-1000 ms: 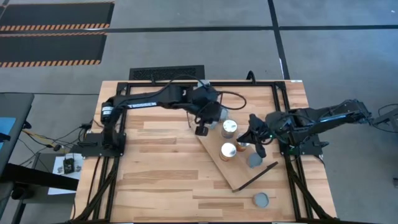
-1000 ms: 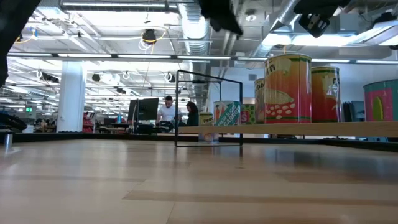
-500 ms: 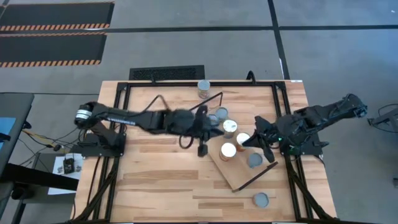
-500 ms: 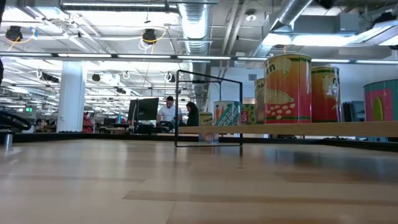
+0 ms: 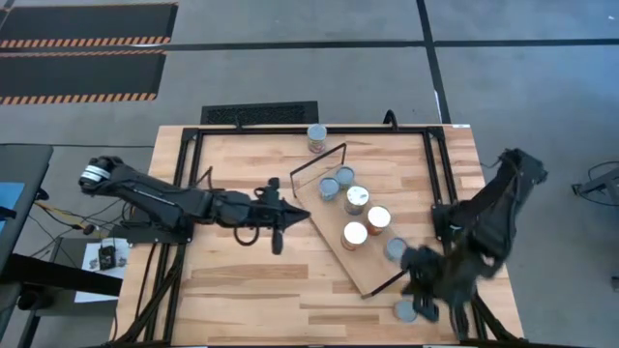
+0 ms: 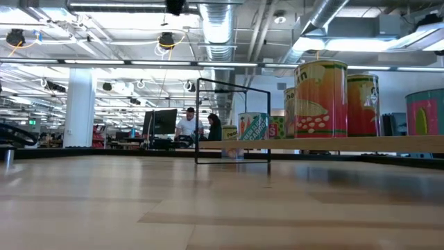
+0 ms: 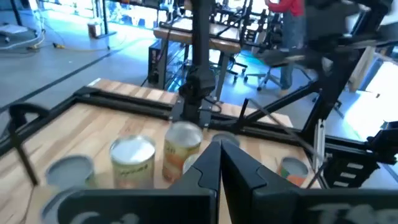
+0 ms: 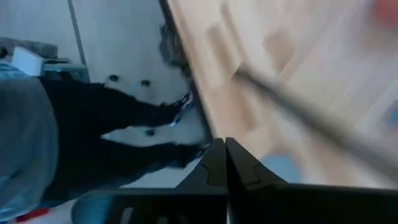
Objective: Pick and place cans onto a shelf
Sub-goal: Put the canned oranges on the shelf
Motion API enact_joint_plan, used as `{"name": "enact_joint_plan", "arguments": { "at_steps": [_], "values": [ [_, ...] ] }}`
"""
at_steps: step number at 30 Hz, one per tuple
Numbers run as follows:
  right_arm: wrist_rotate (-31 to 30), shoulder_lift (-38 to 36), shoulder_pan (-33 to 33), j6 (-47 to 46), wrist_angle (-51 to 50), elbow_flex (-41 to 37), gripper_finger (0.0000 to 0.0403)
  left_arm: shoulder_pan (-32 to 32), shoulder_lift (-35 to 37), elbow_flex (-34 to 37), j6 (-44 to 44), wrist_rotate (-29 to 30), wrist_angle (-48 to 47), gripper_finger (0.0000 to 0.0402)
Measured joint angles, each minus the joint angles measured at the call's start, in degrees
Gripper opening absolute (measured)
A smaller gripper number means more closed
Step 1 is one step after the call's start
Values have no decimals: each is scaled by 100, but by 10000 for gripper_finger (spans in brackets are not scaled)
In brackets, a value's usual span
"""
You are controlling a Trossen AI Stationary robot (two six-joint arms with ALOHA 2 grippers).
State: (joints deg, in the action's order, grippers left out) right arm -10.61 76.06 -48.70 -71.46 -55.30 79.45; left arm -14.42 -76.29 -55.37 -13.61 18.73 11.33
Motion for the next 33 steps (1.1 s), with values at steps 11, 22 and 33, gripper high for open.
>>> {"name": "enact_joint_plan", "arguments": {
  "at_steps": [11, 22, 33],
  "values": [
    [-8, 1717, -1268, -3171, -285, 368, 3, -58, 1151, 629, 26, -42, -408, 0],
    [315, 2842, -1150, -2820, -391, 368, 92, -100, 2348, 1832, -411, -306, -46, 0],
    [609, 3258, -877, -2315, -396, 379, 192, -121, 2493, 2163, -472, -192, -33, 0]
  ]
}}
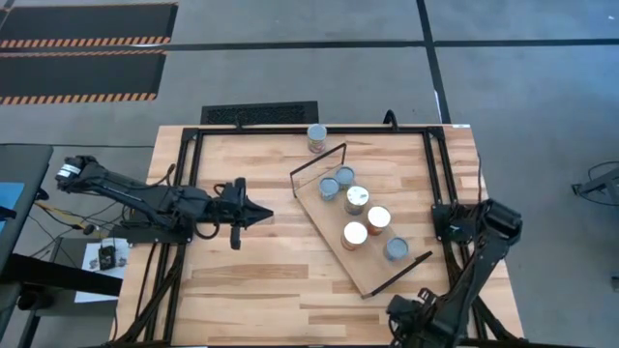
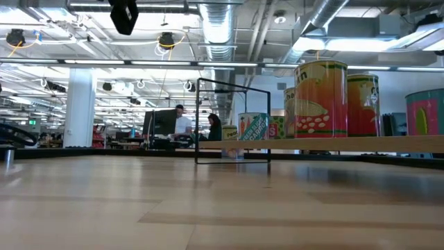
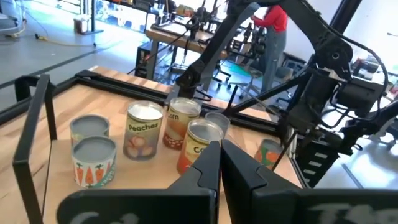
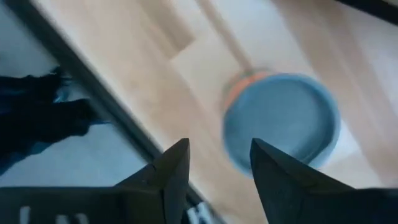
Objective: Pick and place cans onto a shelf
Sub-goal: Put the canned oranges on the shelf
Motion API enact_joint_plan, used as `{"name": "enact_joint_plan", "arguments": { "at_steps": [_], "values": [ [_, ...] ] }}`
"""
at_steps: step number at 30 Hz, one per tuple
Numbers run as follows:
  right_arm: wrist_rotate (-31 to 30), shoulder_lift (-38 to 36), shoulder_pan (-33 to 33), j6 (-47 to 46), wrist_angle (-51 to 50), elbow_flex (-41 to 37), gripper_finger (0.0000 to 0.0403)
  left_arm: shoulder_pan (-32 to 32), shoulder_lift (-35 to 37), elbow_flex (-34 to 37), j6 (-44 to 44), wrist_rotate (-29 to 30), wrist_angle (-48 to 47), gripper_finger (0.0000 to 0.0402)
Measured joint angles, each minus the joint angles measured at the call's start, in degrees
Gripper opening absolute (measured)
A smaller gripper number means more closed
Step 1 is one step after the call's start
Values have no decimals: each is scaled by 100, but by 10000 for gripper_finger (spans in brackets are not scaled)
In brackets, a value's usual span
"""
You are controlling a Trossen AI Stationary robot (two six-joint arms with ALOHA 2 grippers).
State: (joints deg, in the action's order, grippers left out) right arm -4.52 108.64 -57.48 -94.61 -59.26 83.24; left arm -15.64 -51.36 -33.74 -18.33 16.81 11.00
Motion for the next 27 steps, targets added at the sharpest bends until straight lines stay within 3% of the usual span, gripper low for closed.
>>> {"name": "enact_joint_plan", "arguments": {
  "at_steps": [13, 21, 27],
  "values": [
    [323, 352, 149, 69, 129, -85, 119, 0, -37, 4, 50, 8, -53, 0],
    [445, 241, 204, 195, 277, -91, 12, 0, -37, 4, 55, 12, -57, 0],
    [464, -123, 206, 549, 304, 117, 9, 0, -37, 4, 120, 13, -58, 0]
  ]
}}
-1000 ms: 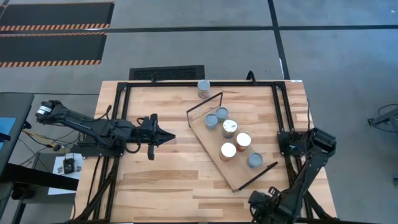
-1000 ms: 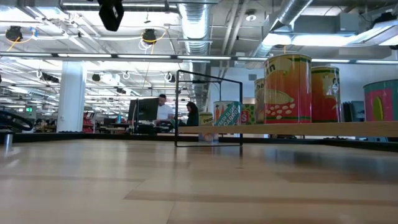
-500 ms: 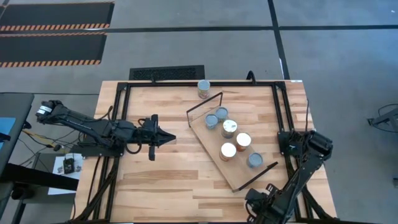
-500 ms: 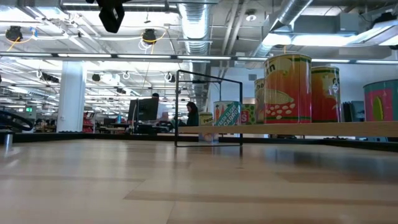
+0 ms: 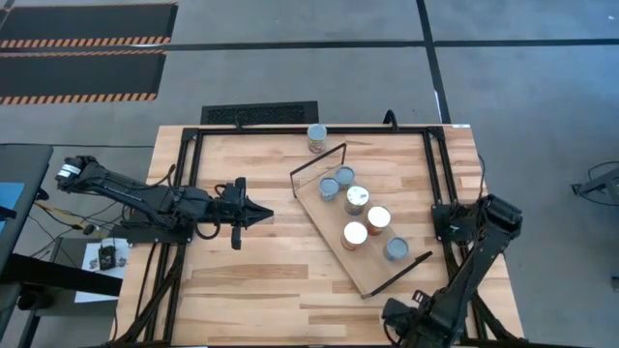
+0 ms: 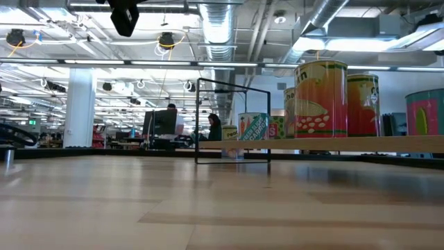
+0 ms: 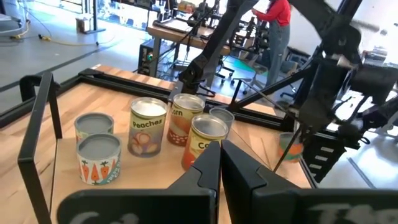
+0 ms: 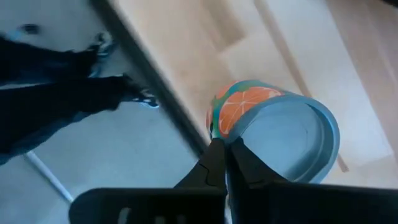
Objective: Pick and place cans onto a shelf
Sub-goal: Put the canned oranges on the shelf
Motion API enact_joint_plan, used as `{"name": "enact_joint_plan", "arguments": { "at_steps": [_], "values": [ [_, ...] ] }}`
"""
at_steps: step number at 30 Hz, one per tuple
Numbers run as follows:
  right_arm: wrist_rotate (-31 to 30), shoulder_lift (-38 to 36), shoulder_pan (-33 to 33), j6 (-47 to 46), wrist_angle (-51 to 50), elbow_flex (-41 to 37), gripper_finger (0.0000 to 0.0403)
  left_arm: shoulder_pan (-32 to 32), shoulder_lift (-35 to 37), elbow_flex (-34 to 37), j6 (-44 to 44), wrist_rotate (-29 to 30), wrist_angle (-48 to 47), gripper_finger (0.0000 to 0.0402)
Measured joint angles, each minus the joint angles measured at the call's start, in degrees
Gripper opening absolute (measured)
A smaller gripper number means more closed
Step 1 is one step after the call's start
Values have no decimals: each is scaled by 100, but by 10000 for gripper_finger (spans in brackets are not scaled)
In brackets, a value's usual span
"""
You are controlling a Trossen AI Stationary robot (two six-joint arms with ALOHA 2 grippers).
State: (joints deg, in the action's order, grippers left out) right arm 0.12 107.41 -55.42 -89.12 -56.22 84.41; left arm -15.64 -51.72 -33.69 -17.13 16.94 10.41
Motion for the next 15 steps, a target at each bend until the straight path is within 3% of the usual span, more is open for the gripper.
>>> {"name": "enact_joint_plan", "arguments": {
  "at_steps": [15],
  "values": [
    [-160, -695, 288, 1408, -13, 1656, 5, 0, 0, -4, 168, 38, -44, 0]
  ]
}}
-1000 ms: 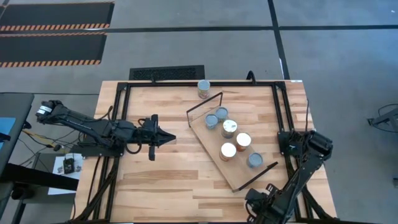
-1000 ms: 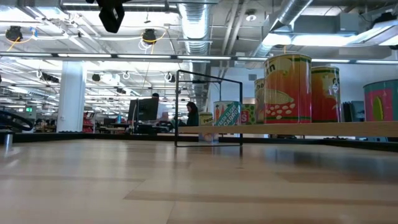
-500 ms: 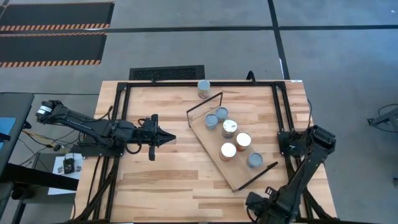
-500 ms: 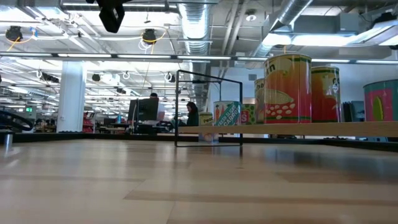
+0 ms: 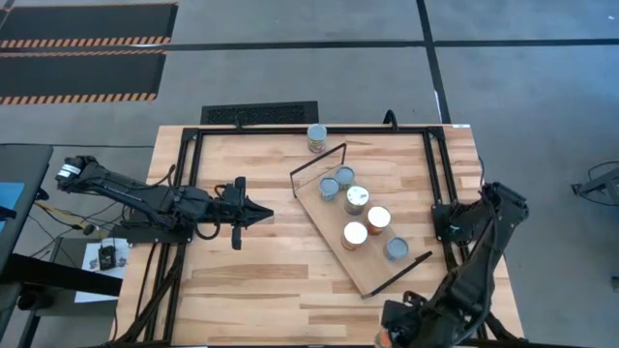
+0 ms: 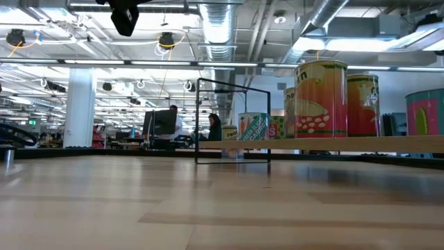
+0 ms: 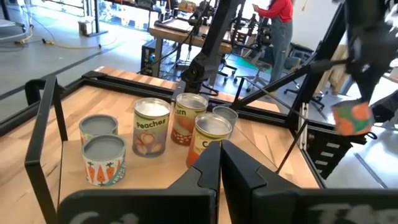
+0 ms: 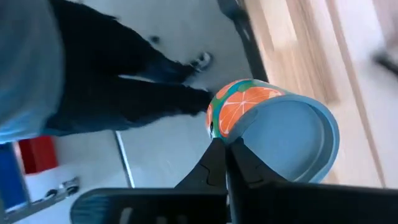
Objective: Pick and place cans onto a shelf
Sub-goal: Put the canned oranges on the shelf
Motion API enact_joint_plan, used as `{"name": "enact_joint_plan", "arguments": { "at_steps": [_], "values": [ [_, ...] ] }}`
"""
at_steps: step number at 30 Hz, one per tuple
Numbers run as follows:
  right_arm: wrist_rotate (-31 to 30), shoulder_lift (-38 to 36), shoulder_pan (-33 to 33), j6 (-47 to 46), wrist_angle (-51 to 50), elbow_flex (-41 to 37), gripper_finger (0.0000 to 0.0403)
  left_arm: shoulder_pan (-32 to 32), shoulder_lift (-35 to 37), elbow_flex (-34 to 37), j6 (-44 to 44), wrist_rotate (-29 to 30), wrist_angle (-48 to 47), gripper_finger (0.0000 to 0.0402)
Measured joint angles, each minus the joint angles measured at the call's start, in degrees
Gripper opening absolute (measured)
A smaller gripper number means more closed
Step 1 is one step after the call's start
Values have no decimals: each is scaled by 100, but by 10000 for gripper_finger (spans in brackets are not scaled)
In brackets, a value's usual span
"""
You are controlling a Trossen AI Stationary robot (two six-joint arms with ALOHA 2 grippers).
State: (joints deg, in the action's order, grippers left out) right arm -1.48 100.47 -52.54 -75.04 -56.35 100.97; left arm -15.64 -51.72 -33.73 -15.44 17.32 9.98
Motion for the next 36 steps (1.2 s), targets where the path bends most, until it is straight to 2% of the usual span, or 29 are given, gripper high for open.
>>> {"name": "enact_joint_plan", "arguments": {
  "at_steps": [5, 7, 12, 16, 24, 29, 36],
  "values": [
    [-42, 1, 569, 747, -21, 735, 4, 4, 0, -1, 4, 63, 2, 0],
    [-229, 0, 842, 937, -194, 976, 5, 4, 0, -1, 4, 121, 2, 0],
    [-571, -3, 1519, 909, -1401, 1548, 6, 2, 0, -1, 4, 138, 2, 0],
    [-584, 0, 1951, 574, -2355, 1607, 7, 2, 0, -1, 4, 138, 2, 0],
    [158, 509, 2582, 169, -3135, 1535, 4, 2, 2, -1, 50, 153, 2, 0],
    [572, 887, 2825, 457, -3358, 1535, 3, 2, 2, -1, 120, 166, 0, 0],
    [773, 1013, 2932, 332, -3348, 1202, 2, 0, 2, -1, 169, 159, -13, 0]
  ]
}}
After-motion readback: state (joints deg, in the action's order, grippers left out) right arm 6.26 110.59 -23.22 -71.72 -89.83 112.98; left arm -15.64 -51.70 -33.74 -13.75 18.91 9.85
